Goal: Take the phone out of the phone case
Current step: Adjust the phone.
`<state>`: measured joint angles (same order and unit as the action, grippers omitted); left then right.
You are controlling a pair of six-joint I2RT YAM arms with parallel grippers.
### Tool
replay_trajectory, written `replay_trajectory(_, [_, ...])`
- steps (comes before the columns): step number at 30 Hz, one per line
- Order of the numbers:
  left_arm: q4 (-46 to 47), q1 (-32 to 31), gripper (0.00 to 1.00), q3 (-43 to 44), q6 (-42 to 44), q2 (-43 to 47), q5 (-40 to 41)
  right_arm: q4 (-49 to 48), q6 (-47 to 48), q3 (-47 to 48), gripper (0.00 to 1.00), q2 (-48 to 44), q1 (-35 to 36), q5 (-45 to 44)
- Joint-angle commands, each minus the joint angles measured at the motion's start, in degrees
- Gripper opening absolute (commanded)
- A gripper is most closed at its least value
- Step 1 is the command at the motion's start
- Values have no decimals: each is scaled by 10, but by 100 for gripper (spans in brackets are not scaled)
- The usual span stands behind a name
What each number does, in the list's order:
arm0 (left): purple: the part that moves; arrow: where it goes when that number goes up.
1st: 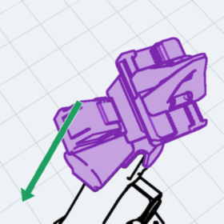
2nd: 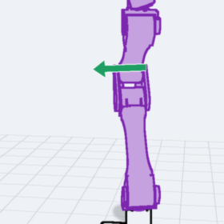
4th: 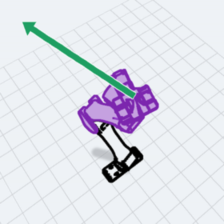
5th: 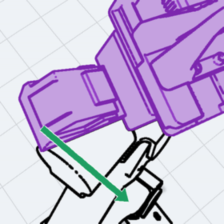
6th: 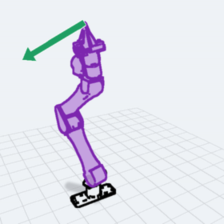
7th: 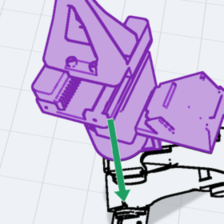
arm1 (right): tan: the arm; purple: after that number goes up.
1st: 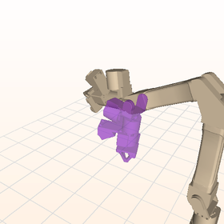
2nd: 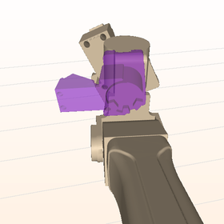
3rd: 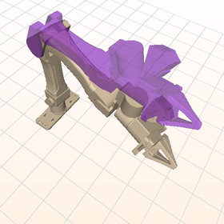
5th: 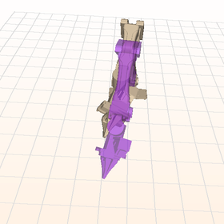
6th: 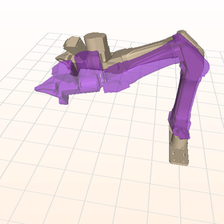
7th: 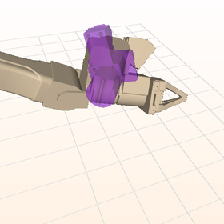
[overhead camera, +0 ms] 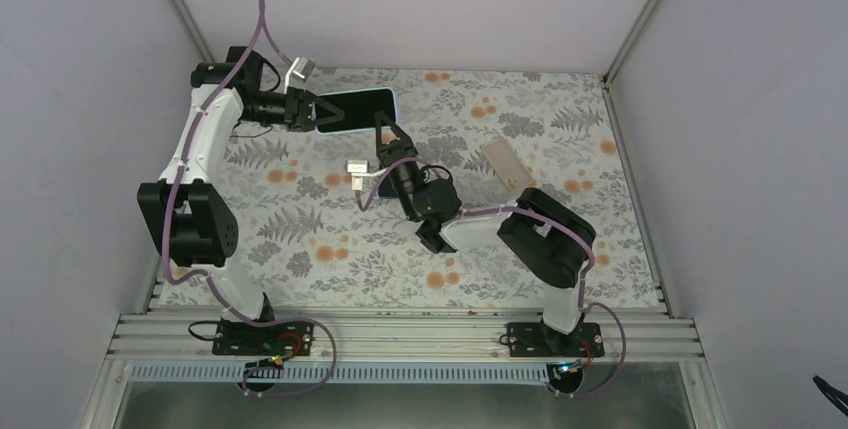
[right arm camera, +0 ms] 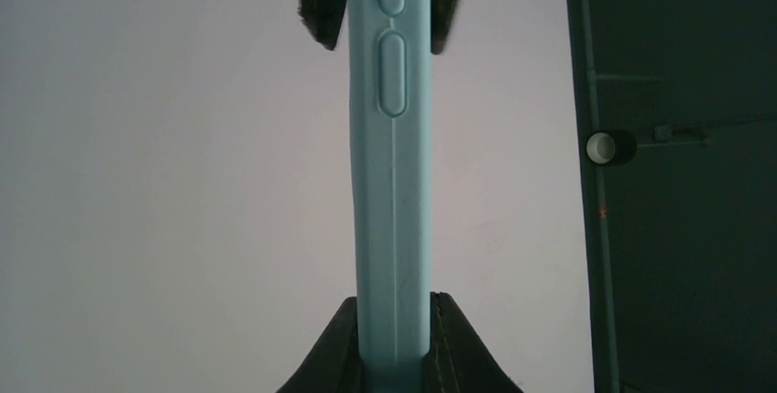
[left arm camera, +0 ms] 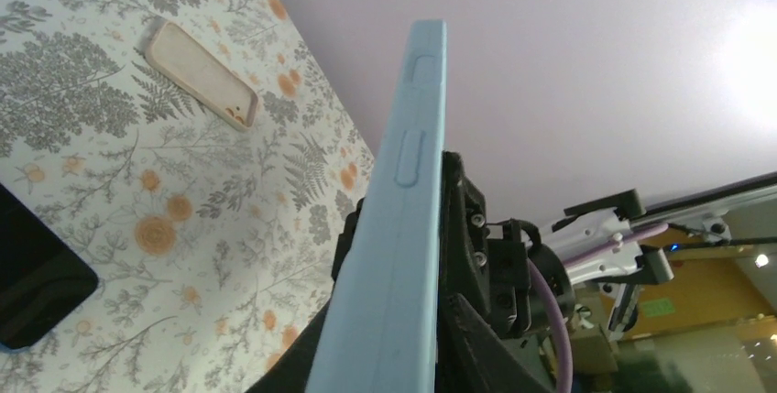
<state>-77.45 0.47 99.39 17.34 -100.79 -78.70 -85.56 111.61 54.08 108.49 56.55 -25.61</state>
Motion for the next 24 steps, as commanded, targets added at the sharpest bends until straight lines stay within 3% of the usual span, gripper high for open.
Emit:
replay_trajectory(1, [-3,-1,19,0,-3,26,-32,-235,-9,18,3,3,4,11])
replay_trajectory(5, [-3,-2,3,3,4,31,-39,-236,-9,14,3,-1,4,13])
replay_trajectory(12, [-3,-7,2,16,14,35,-44,-235,-8,6,6,-3,4,13])
replay_trajectory(15, [-3,-7,2,20,16,33,-43,-229,-3,8,52,-3,5,10])
replay_trajectory(17, [-3,-7,2,23,18,31,-47,-228,0,17,90,0,5,2])
replay_trajectory(18, [-3,-7,2,26,18,30,-49,-228,1,21,99,1,5,-1])
replay_trajectory(24, [-4,-7,2,49,28,29,-45,-232,6,12,100,-4,5,-7])
